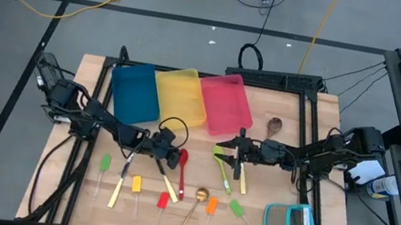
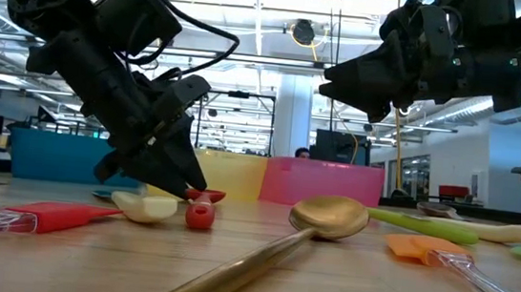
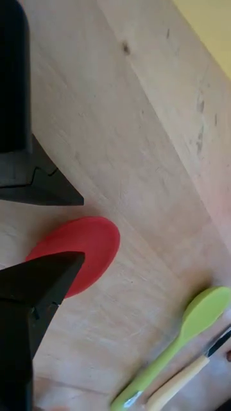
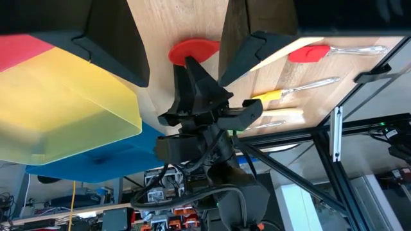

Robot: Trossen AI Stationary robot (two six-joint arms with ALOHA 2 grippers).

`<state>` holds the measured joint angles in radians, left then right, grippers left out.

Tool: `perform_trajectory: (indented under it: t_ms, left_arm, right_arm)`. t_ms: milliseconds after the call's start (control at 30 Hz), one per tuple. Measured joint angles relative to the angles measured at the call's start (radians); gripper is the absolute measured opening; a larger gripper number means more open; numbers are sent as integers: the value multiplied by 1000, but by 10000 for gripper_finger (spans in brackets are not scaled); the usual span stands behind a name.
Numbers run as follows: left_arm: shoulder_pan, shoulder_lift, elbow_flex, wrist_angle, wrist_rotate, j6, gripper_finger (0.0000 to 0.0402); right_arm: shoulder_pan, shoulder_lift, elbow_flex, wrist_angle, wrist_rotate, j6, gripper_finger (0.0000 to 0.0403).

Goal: Pick & Place Kitchen Items
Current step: Put the red serving spoon into the blue bin

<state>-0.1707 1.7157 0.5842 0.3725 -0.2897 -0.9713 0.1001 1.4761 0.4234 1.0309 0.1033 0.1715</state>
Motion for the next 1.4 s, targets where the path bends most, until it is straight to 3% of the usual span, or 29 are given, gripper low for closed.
perform_trajectory:
  t_ms: [167,467,767,1033,1167,1400]
  left_arm:
    - [0,0,0,-1,0,29,115]
    - [8,0,-1,26,0,101,9]
    - [-1,-11,-1,169,9,258,6]
    - [-1,-13,-1,184,10,307,4]
    - [-1,-84,-1,161,4,350,4]
    - [-3,-309,-2,-77,-74,428,3]
  right_arm:
    - [0,0,0,0,0,0,180]
    - [0,0,0,-3,0,0,180]
    - [0,0,0,-3,0,0,180]
    - [0,0,0,-14,0,25,180]
    - [4,0,0,-31,0,38,180]
    - [23,0,0,-39,0,45,180]
